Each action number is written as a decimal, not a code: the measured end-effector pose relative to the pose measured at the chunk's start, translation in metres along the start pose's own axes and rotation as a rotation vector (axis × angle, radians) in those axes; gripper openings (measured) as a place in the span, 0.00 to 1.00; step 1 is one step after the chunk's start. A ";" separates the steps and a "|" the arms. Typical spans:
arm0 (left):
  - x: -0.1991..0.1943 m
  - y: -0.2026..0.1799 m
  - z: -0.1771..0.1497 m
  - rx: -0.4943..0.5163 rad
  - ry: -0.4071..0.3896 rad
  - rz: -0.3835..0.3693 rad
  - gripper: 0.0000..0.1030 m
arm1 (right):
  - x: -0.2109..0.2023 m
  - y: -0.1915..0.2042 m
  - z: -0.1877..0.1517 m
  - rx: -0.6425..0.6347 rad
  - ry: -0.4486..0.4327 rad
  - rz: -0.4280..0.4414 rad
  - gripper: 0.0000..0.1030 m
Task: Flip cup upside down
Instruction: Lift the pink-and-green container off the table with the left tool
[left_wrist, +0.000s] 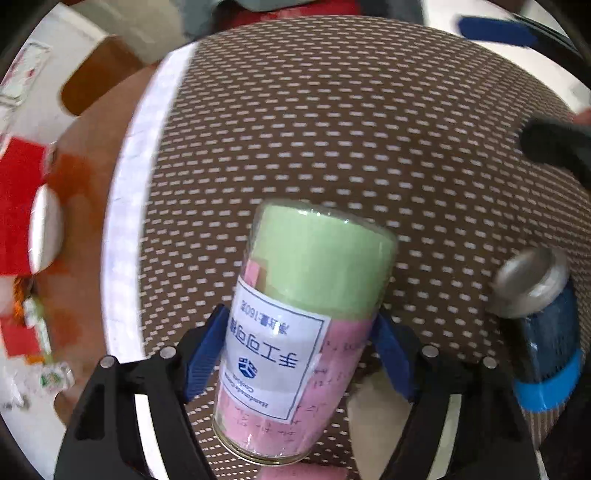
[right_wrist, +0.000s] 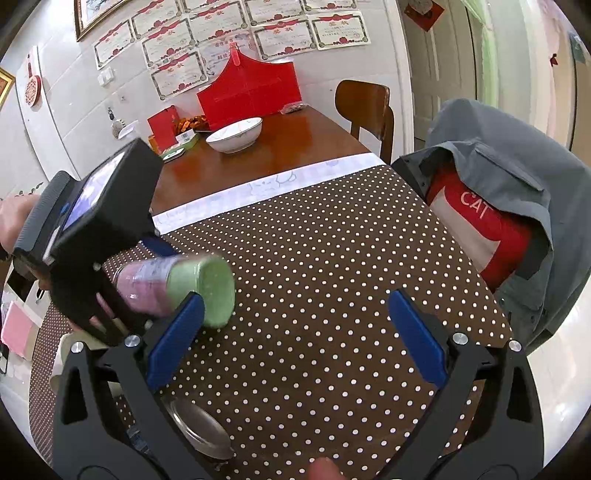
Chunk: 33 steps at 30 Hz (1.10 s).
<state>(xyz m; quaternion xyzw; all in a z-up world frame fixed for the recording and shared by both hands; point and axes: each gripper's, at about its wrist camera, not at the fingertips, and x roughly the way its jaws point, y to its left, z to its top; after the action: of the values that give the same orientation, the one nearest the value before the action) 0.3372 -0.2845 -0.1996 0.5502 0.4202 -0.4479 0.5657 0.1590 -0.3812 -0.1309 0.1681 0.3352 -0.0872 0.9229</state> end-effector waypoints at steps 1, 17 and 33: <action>0.000 0.003 0.000 -0.020 -0.006 0.008 0.72 | -0.001 0.000 -0.001 0.003 0.000 0.000 0.94; -0.132 0.009 -0.065 -0.341 -0.224 0.168 0.69 | -0.060 0.016 -0.010 0.012 -0.065 0.024 0.94; -0.198 -0.147 -0.179 -0.433 -0.242 0.193 0.69 | -0.145 0.047 -0.055 -0.029 -0.107 0.106 0.94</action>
<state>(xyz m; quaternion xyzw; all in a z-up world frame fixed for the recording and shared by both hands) 0.1492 -0.0959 -0.0517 0.3963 0.3811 -0.3540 0.7566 0.0296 -0.3104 -0.0647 0.1674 0.2775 -0.0423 0.9451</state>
